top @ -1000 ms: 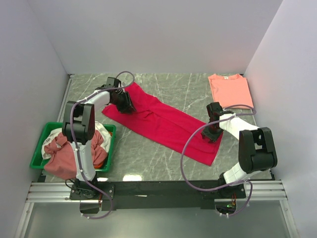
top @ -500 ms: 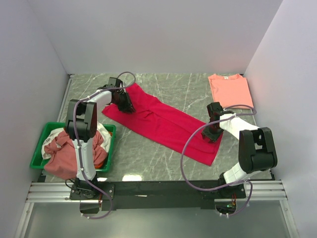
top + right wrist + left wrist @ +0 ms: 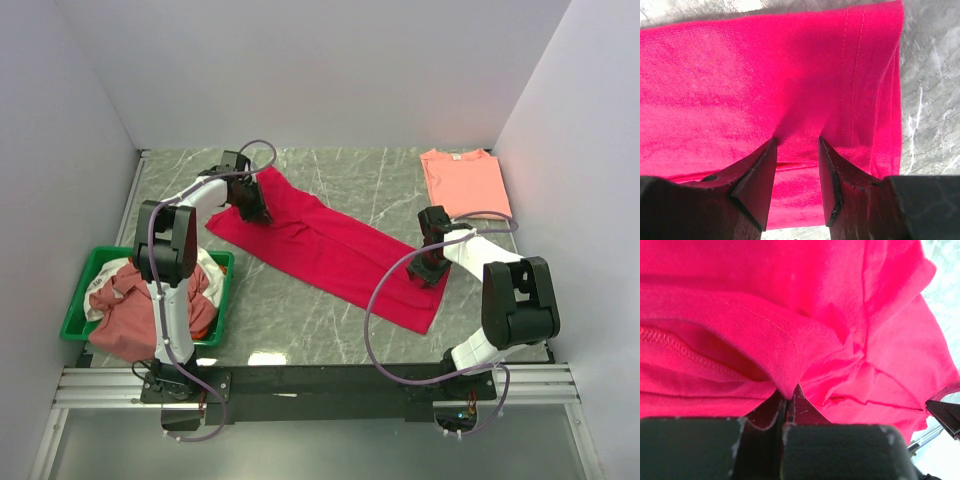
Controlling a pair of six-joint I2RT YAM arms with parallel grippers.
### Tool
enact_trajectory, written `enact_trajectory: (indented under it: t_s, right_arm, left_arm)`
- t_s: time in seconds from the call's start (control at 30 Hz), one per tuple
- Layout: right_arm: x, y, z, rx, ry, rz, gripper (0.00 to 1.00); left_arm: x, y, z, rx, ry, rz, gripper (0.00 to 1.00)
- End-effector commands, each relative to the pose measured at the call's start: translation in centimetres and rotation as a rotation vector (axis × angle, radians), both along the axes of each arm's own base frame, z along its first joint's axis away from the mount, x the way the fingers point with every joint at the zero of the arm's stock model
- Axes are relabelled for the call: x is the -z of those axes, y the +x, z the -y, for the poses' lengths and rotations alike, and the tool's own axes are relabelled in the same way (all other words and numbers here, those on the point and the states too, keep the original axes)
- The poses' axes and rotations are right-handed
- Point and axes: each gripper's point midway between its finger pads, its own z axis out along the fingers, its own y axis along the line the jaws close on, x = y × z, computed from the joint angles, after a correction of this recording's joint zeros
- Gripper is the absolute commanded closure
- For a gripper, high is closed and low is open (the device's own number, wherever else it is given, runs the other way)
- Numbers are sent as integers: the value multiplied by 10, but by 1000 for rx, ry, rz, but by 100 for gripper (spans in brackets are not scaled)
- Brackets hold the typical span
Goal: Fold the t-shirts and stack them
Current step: Fold the tshirt
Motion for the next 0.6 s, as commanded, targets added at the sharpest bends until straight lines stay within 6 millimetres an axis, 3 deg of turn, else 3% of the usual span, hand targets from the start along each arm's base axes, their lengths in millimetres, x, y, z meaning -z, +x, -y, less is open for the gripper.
enact_trajectory:
  t_s: [0.0, 0.43, 0.57]
  right_arm:
    - [-2, 5, 7, 25, -18, 23, 54]
    - [-1, 1, 8, 27, -17, 23, 54]
    - [-1, -2, 10, 30, -20, 23, 54]
  left_arm:
    - [-30, 2, 3, -1, -13, 34, 100]
    - [-57, -2, 11, 9, -68, 35, 100]
    - [-58, -5, 11, 10, -71, 25, 100]
